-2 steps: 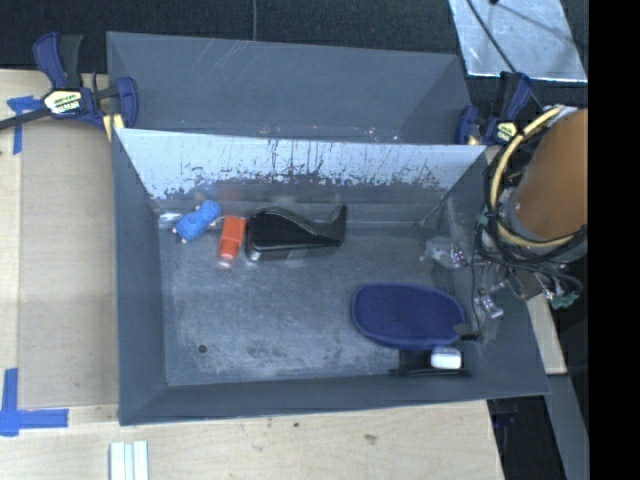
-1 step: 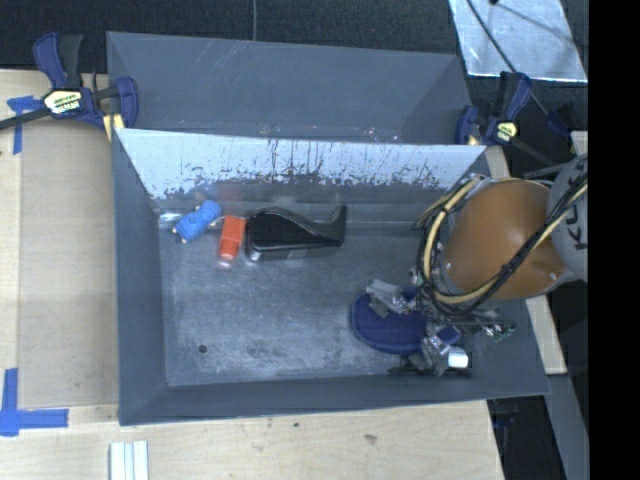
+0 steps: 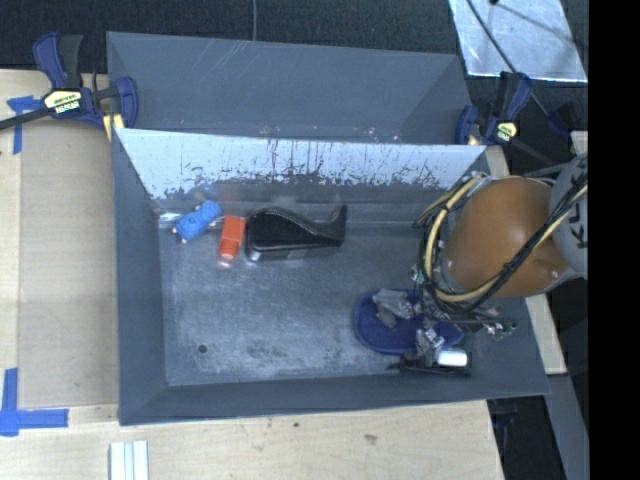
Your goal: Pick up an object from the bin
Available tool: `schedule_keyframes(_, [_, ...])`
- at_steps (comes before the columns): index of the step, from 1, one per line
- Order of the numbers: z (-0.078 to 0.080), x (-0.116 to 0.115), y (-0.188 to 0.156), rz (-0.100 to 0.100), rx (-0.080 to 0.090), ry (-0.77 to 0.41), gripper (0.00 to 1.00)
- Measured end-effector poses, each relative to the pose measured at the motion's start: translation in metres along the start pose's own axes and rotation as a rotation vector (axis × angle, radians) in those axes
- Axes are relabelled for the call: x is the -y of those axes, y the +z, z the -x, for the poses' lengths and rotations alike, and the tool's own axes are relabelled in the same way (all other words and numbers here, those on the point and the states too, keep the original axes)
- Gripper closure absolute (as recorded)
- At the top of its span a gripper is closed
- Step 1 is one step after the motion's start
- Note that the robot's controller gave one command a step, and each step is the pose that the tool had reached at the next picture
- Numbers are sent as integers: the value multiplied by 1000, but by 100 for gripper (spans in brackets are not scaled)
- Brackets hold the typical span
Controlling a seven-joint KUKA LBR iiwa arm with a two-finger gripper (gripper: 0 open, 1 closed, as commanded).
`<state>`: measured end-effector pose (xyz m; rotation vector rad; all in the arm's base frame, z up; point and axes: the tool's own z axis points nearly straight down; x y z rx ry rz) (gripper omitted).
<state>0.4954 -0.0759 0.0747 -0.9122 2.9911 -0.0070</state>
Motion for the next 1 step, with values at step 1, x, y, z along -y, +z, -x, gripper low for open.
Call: schedule_keyframes(1, [26, -27, -145, 2, -2, -11, 100])
